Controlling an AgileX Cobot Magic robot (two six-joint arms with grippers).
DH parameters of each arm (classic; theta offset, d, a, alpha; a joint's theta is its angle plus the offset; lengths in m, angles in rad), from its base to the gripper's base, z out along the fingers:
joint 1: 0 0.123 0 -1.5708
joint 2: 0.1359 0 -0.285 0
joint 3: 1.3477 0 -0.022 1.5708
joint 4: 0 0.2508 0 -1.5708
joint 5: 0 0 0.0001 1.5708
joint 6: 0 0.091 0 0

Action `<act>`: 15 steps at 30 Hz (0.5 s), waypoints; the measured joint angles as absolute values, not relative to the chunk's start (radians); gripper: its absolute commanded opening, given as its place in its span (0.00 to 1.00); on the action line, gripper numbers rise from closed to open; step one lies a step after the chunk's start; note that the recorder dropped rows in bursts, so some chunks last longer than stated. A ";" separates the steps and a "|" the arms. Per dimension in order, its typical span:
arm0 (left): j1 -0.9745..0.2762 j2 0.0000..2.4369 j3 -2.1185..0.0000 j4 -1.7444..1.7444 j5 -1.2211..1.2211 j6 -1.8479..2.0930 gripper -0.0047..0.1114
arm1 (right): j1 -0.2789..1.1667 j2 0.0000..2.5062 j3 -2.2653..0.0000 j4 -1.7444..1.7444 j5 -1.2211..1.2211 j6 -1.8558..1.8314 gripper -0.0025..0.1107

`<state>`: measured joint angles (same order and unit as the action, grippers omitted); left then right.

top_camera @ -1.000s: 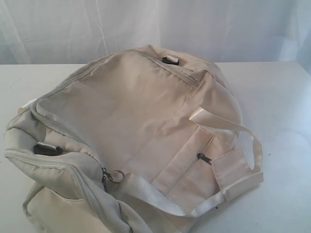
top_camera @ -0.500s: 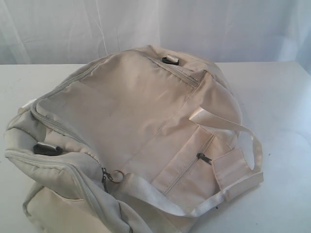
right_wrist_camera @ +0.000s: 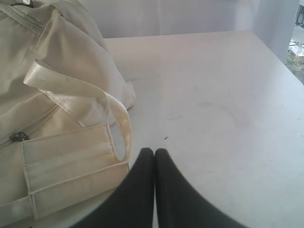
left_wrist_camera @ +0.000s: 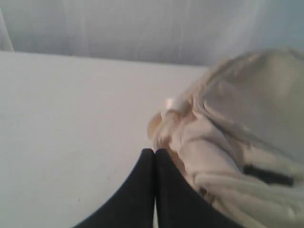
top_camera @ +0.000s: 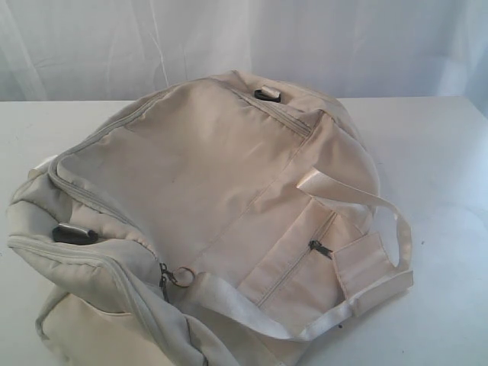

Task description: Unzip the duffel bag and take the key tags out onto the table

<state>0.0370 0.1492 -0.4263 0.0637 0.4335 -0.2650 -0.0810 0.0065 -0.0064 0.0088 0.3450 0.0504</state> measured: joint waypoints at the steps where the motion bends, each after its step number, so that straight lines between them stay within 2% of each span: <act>1: 0.010 0.174 -0.448 0.055 0.481 -0.240 0.04 | -0.081 0.006 -0.006 0.009 0.345 0.050 0.02; 9: -0.174 0.478 -0.715 -0.142 0.893 0.055 0.04 | -0.081 0.006 -0.006 0.007 0.345 0.050 0.02; 15: -0.215 0.694 -0.828 -0.412 0.973 0.289 0.04 | -0.081 0.006 -0.006 0.007 0.345 0.050 0.02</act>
<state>-0.2150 0.6941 -0.8282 -0.4119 0.9731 0.2890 -0.0810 0.0065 -0.0064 0.0068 0.3450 0.0504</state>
